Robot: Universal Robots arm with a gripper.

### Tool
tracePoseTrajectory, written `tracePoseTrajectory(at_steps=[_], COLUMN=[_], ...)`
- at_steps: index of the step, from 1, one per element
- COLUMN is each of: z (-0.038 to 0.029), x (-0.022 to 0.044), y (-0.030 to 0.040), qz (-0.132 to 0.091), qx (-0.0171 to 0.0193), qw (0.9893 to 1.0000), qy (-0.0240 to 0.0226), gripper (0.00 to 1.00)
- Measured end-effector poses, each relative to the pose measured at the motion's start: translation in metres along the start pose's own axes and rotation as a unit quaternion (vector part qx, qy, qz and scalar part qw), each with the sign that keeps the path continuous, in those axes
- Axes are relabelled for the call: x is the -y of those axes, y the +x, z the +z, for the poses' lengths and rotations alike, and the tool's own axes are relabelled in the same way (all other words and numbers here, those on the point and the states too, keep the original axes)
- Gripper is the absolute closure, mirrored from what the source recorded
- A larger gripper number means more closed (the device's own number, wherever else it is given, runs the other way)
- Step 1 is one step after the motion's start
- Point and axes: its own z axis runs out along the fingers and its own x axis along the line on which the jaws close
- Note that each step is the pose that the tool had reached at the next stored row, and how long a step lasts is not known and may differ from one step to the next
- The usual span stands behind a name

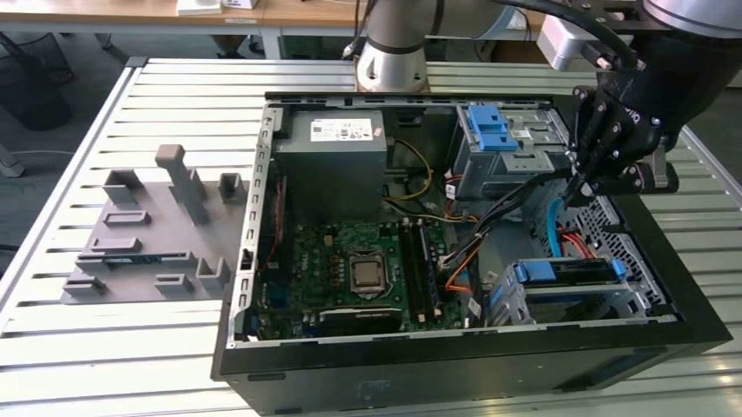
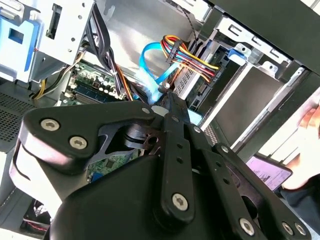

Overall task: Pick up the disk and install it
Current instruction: 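Insert the second disk wire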

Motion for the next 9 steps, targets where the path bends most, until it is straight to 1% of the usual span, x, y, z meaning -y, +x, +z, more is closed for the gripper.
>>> tracePoseTrajectory(at_steps=[3, 5, 7, 9], z=[-0.0054, -0.007, -0.0072, -0.0074], x=[0.0001, 0.0001, 0.0001, 0.0001], y=[-0.0003, -0.0008, -0.0015, -0.0027], qz=[0.0, 0.0, 0.0, 0.0], qx=[0.0001, -0.0002, -0.0026, -0.007], qw=[1.0, 1.0, 1.0, 1.0], qy=[0.0, 0.0, 0.0001, 0.0003], gripper=[0.89, 0.89, 0.89, 0.89])
